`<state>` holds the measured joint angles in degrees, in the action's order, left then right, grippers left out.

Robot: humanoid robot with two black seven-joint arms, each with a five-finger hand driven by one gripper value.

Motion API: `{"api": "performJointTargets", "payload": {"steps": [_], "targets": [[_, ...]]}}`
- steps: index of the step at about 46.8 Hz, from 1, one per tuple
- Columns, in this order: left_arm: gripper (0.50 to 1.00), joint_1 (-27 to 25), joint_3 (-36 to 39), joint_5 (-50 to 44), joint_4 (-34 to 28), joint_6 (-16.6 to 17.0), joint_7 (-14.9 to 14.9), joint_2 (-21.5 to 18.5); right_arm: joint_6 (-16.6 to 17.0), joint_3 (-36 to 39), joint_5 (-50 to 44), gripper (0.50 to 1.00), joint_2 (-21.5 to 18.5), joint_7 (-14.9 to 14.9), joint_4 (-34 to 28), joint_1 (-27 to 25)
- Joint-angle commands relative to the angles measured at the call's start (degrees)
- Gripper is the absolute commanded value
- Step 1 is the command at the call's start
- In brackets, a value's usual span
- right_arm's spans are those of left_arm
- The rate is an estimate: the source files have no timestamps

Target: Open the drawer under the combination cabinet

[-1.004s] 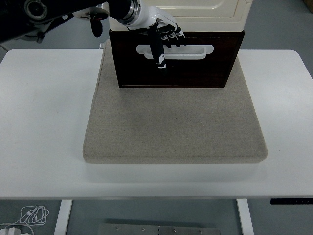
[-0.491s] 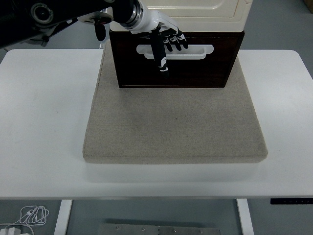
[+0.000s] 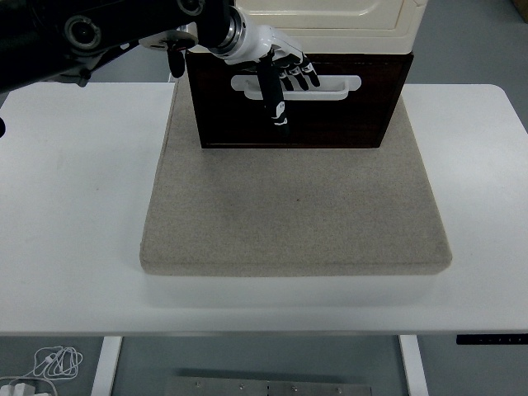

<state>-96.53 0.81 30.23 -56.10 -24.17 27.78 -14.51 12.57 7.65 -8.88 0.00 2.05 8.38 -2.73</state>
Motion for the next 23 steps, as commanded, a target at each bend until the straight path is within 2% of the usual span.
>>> {"api": "performJointTargets", "payload": {"steps": [1, 23], "targets": [[1.0, 0.2, 0.07, 0.09, 0.03, 0.0, 0.0, 0.1, 0.0, 0.0, 0.0, 0.926, 0.0, -0.03, 0.06, 0.01], [1.0, 1.17, 0.07, 0.09, 0.03, 0.09, 0.0, 0.54, 0.0, 0.0, 0.0, 0.926, 0.0, -0.03, 0.06, 0.01]]}}
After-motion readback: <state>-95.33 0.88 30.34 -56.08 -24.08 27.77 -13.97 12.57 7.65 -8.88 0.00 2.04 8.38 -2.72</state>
